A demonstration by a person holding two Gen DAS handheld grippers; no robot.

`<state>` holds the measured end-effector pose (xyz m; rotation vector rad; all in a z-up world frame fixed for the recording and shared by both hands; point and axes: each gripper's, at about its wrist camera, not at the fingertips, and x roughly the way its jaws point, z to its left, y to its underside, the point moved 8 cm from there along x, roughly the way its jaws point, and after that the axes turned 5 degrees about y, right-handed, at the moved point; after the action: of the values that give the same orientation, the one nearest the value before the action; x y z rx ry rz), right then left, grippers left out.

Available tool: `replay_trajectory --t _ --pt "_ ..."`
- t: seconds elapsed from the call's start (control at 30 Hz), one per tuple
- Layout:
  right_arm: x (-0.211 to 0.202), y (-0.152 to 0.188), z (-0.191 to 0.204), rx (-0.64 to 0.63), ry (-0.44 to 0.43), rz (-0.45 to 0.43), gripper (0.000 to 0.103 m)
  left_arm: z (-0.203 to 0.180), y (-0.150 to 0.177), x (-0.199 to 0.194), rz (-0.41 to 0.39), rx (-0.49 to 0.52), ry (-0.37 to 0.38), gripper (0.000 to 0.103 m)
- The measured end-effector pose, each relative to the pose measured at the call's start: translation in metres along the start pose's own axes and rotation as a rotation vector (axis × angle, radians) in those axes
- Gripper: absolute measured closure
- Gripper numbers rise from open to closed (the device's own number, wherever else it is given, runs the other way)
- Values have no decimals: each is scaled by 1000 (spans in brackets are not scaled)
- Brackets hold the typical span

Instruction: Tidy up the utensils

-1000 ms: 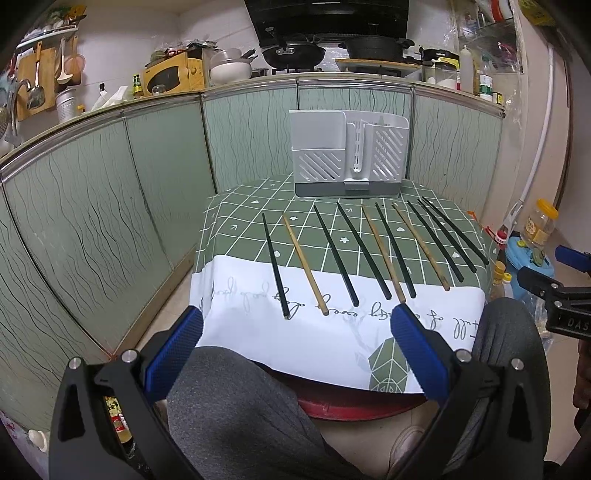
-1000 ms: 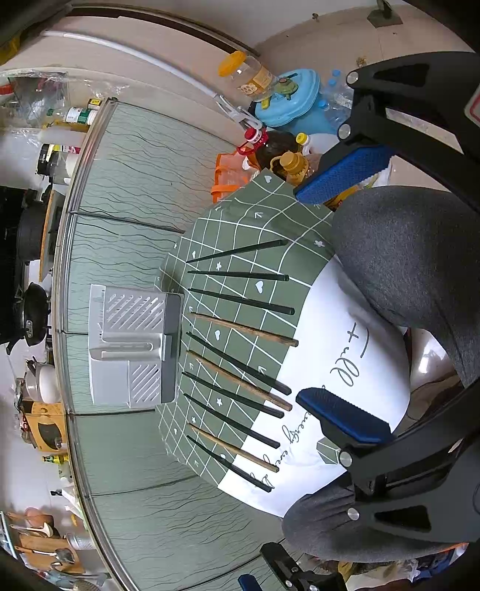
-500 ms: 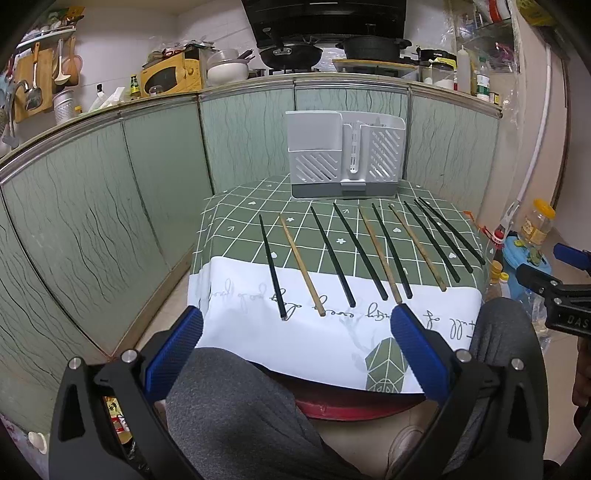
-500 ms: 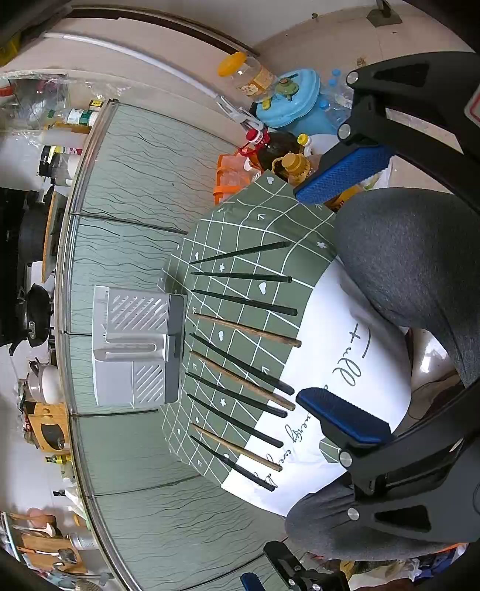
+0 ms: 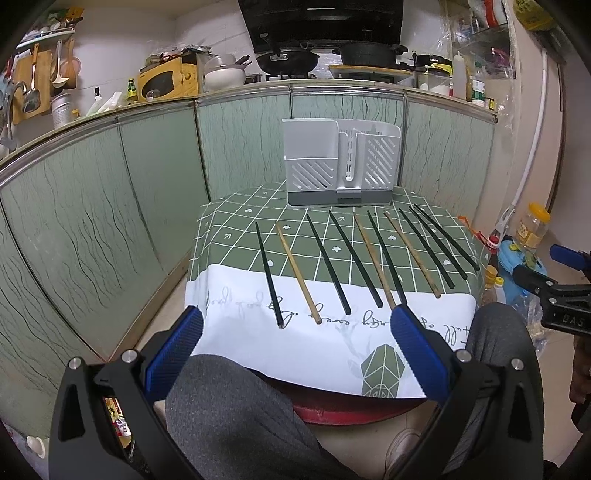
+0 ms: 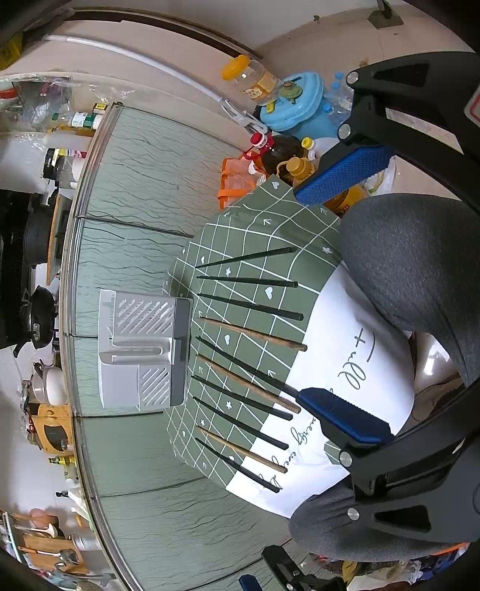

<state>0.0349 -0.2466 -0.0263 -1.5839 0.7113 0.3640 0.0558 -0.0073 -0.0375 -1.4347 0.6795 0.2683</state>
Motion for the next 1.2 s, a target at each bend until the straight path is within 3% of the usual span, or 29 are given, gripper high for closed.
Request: replay_trajectory --t 0.4,0.63,1.2 --pt "20 -9 -25 -4 22 6 8 23 -10 13 1 21 -43 4" --pt "51 -10 -47 51 -32 52 8 48 -16 30 -6 -2 -47 4" --pt "98 -6 -61 -11 -128 -11 8 62 -2 90 -18 3 -39 4"
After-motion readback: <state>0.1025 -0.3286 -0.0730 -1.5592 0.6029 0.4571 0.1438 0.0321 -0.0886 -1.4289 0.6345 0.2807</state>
